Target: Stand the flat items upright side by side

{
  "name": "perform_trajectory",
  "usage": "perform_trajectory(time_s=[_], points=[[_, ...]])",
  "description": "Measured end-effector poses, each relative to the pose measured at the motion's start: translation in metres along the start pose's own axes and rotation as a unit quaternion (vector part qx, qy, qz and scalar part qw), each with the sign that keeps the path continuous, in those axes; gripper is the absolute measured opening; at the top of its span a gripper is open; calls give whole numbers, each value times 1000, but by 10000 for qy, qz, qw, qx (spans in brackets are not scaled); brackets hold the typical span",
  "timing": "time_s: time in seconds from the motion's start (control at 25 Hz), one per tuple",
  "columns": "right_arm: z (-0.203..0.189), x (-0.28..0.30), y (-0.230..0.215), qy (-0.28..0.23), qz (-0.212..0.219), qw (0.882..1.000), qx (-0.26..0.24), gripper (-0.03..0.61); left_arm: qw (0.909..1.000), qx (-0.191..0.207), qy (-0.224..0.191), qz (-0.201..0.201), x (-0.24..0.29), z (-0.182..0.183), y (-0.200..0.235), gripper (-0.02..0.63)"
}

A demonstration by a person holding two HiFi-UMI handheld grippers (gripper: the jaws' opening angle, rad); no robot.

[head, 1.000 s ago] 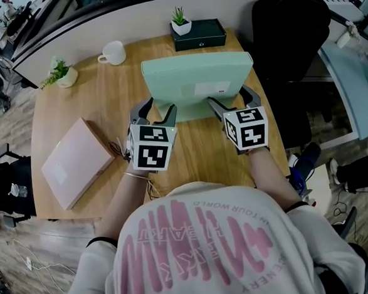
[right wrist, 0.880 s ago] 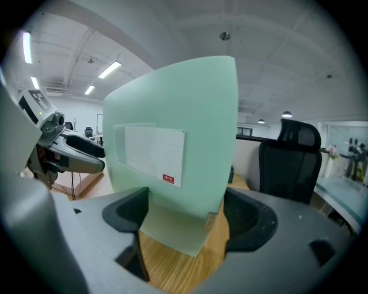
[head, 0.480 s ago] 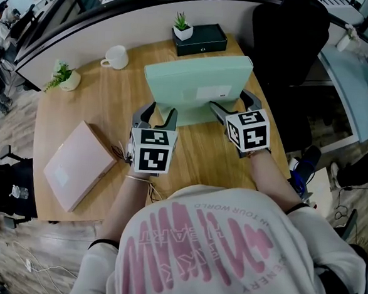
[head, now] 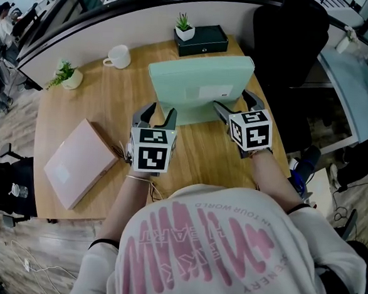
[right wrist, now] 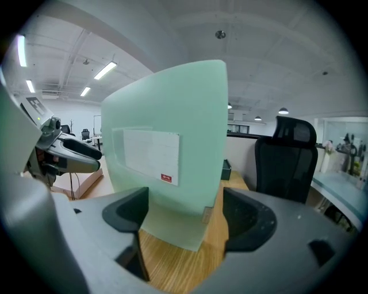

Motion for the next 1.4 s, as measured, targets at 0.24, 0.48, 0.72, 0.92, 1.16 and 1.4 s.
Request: perform_trajectory(time_s=[0.24, 0.48, 0.72, 0.92, 1.16, 1.4], points=[[-1, -11, 5, -50, -154, 9997, 163, 411, 9999, -32, -149, 33, -17, 0, 7, 208], [0, -31, 16, -240, -273, 9970, 677, 411, 9991, -50, -398, -147, -38, 1, 17, 198], [-26, -64, 40, -456, -286, 9903, 1285, 411, 9966, -161, -639, -495, -69, -17, 6, 195], [-63, -81, 68, -185, -47, 9871, 1592, 411, 9914, -856, -596, -792, -91, -48, -7, 194], [-80, -111, 94, -47, 385, 9872, 1548, 411, 9892, -1203, -655, -521, -133, -67, -24, 195], [-134, -173, 131, 293, 834, 9876, 1299, 411, 9864, -1457, -670, -361, -190, -110, -82, 192]])
Point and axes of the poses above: the fingertips, and each gripper's own axes: x forward along the fingers, y to its left, z out of its top, the point moved 4 cm from there along -x, backward along the fingers, and after that the axes turned 6 degrees about y, right-handed, at the moved point
